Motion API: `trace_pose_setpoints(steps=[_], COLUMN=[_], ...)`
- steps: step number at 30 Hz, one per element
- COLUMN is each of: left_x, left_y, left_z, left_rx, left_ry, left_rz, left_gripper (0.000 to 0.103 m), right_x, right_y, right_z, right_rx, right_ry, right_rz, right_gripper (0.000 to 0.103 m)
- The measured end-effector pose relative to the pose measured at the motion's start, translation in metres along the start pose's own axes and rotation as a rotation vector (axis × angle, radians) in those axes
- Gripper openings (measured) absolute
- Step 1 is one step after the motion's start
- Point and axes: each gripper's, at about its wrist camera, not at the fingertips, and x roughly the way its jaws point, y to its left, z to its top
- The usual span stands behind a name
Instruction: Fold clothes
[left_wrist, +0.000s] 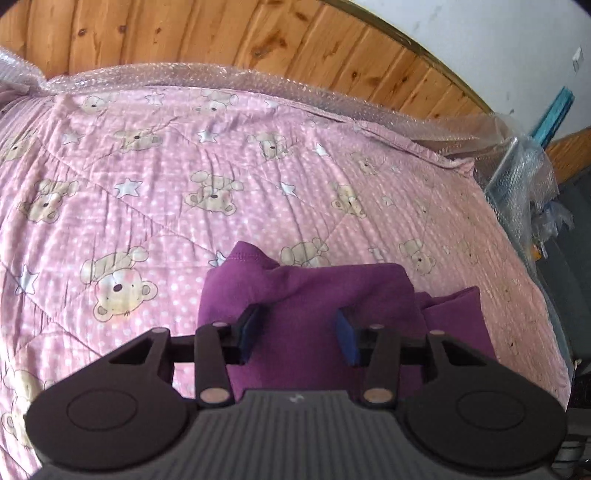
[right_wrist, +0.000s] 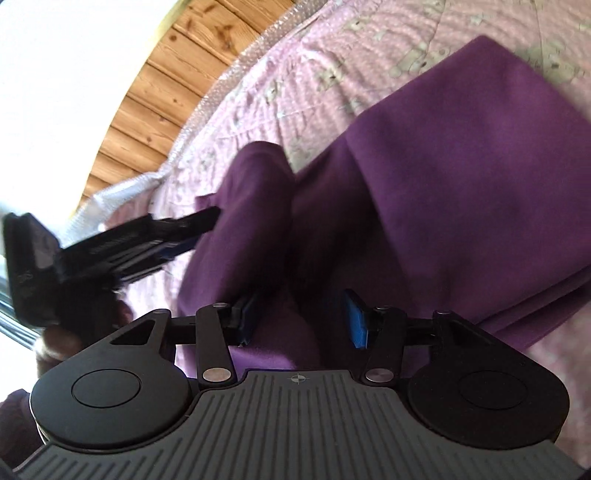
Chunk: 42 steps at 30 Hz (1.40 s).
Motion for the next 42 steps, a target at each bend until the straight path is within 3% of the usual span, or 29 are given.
trace_pose_setpoints(steps=[3,6,7,9,11,12,14,16,19,22,24,26,27,30,32,34,36,38,40,42], left_x=[-0.017,0.0,0.01,0.028,0.042,0.044,0.046,0.044,0.031,0.019,0.035,0.06,0.064,0.065,0.049,0.015,-0.03,-0.052,-0.049,-0.035], left_y=[0.001,0.006,0.009,0.021,0.023,0.019,0.014,0.017,0.016,0.016,0.018,0.021,0.021,0.01,0.003,0.003,0.007,0.005,0.003,0.004], left_z=[-0.003,-0.001,0.0,0.002,0.002,0.001,-0.001,0.001,0.012,0.027,0.034,0.035,0.035,0.034,0.033,0.031,0.016,-0.01,-0.042,-0.074], left_rx=[-0.016,-0.009,-0.007,-0.036,-0.009,0.032,0.08,0.054,0.021,0.036,0.043,0.065,0.069,0.097,0.104,0.072,0.04,0.014,0.03,0.04], left_ry=[-0.051,-0.013,0.002,0.026,0.03,0.023,0.016,0.03,0.046,0.025,0.065,0.103,0.087,0.082,0.088,0.053,-0.006,0.017,0.089,0.169], left_rz=[-0.055,-0.005,0.038,0.048,0.086,0.107,0.131,0.12,0.08,0.005,-0.007,0.04,0.038,0.107,0.134,0.077,-0.014,-0.089,-0.093,-0.067], left_gripper=[0.049,0.048,0.048,0.053,0.055,0.055,0.057,0.057,0.047,0.046,0.046,0.044,0.044,0.039,0.037,0.037,0.043,0.044,0.042,0.042], right_x=[-0.013,-0.027,-0.025,-0.002,0.034,0.048,0.05,0.046,0.045,0.018,0.007,0.015,0.023,0.022,0.018,0.013,-0.004,-0.018,-0.006,0.035], right_y=[0.007,0.034,0.043,0.059,0.06,0.056,0.054,0.059,0.067,0.076,0.085,0.084,0.078,0.063,0.067,0.068,0.07,0.08,0.084,0.083], right_z=[0.006,0.016,0.02,0.021,0.014,0.009,-0.005,-0.013,-0.005,0.0,-0.012,-0.028,-0.04,-0.06,-0.056,-0.038,-0.015,0.009,0.034,0.048], right_rx=[-0.078,-0.226,-0.284,-0.418,-0.543,-0.592,-0.702,-0.754,-0.723,-0.674,-0.699,-0.711,-0.712,-0.679,-0.647,-0.57,-0.499,-0.51,-0.528,-0.558], right_ry=[-0.047,-0.135,-0.134,-0.051,0.069,0.098,0.05,0.015,0.04,0.003,-0.002,0.041,0.066,-0.002,0.023,0.072,0.034,-0.057,-0.064,0.0], right_rz=[-0.066,-0.064,-0.041,-0.029,-0.105,-0.129,-0.141,-0.167,-0.166,-0.124,-0.097,-0.112,-0.135,-0.132,-0.14,-0.109,-0.079,-0.09,-0.091,-0.126], right_gripper=[0.052,0.052,0.052,0.051,0.043,0.043,0.044,0.044,0.046,0.044,0.044,0.042,0.042,0.043,0.043,0.042,0.04,0.041,0.041,0.041])
